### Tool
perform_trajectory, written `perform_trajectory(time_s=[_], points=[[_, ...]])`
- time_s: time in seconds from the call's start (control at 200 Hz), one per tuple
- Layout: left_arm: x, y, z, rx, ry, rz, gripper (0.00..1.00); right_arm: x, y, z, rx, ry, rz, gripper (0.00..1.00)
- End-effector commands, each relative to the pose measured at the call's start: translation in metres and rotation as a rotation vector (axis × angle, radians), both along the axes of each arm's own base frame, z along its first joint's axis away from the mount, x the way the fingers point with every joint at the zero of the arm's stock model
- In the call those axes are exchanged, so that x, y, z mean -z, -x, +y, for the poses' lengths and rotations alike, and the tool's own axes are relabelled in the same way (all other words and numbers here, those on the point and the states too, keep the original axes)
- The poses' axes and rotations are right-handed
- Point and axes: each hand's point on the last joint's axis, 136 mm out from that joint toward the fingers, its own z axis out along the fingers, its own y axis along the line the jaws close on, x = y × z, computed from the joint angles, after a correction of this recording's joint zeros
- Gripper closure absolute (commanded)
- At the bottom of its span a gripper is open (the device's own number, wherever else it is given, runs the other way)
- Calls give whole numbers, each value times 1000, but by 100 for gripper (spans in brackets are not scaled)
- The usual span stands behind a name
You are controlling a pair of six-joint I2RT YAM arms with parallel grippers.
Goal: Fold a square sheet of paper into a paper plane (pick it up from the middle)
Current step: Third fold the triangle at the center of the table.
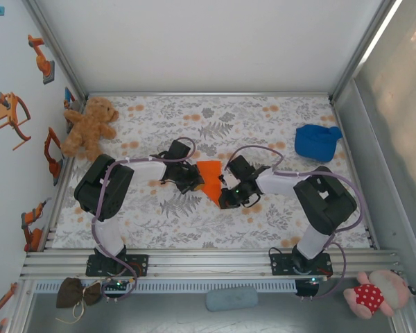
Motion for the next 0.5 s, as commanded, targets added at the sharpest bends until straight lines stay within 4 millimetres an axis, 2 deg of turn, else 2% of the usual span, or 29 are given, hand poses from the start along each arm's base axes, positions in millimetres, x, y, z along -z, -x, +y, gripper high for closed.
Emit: perform_trajectory(time_s=[0.0, 0.155, 0.26, 0.496], points=[[56, 33, 47, -15, -252, 130, 93, -1, 10, -15, 5, 55, 17, 100], [52, 31, 44, -10, -243, 122, 93, -23, -5, 1, 8, -20, -41, 100], [50, 29, 42, -7, -237, 118, 93, -31, -15, 13, 13, -64, -58, 100], [46, 27, 39, -3, -223, 108, 93, -21, -30, 27, 19, -79, -48, 100]])
